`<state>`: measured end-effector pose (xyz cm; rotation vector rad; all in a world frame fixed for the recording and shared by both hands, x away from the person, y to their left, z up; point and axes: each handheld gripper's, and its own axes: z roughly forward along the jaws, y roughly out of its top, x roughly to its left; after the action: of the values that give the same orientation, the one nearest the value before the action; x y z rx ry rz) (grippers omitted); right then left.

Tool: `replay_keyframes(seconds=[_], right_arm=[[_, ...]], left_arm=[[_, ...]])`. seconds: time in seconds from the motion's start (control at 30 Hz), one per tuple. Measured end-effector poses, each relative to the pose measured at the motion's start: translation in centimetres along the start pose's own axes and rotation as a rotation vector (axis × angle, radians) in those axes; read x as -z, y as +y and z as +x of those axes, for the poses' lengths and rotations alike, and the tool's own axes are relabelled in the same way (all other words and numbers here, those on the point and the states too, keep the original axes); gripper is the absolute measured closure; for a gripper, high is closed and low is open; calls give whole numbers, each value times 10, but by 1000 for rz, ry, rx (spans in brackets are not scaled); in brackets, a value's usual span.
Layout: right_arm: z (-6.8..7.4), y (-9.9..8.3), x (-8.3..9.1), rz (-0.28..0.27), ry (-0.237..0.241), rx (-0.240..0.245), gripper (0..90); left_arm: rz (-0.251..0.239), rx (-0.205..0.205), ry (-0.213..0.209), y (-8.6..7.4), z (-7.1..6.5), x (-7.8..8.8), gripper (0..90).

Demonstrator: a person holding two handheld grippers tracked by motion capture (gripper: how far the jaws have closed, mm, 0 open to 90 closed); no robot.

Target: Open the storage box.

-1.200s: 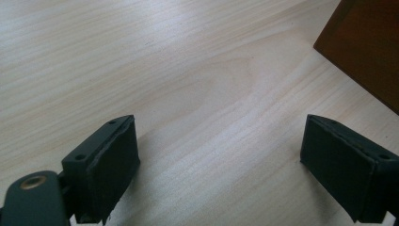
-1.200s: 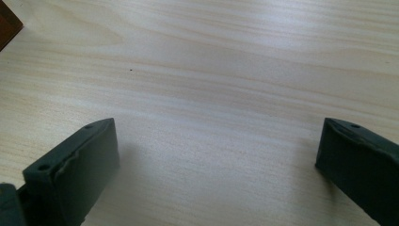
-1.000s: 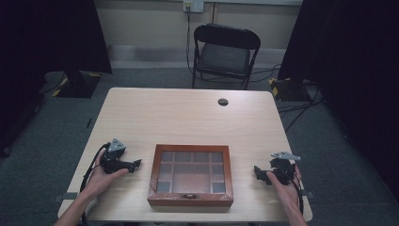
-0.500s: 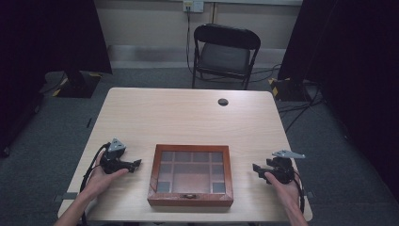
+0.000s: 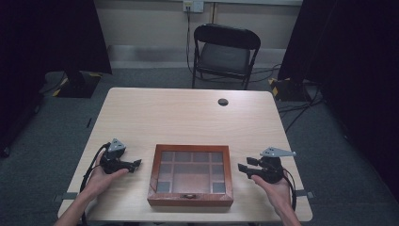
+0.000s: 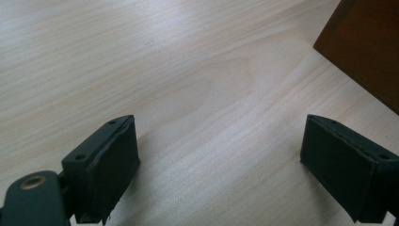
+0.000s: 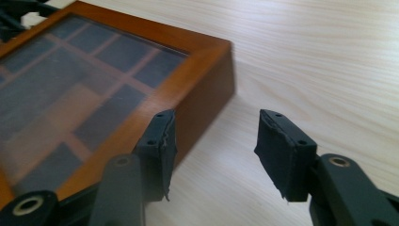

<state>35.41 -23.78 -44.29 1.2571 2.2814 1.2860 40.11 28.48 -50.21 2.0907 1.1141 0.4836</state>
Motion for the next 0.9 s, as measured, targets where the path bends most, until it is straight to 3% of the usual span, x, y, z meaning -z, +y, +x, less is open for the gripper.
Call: replay_keyframes(seconds=[0.4,0.63,0.9], right_arm=[[32,22,-5,-16,123,74,585],[56,38,-17,-12,218,130,626],[80,42,-29,10,303,182,651]], left_arm=[[0,0,0,0,0,0,110],[0,0,1,0,0,0,111],[-1,1,1,0,0,0,111]])
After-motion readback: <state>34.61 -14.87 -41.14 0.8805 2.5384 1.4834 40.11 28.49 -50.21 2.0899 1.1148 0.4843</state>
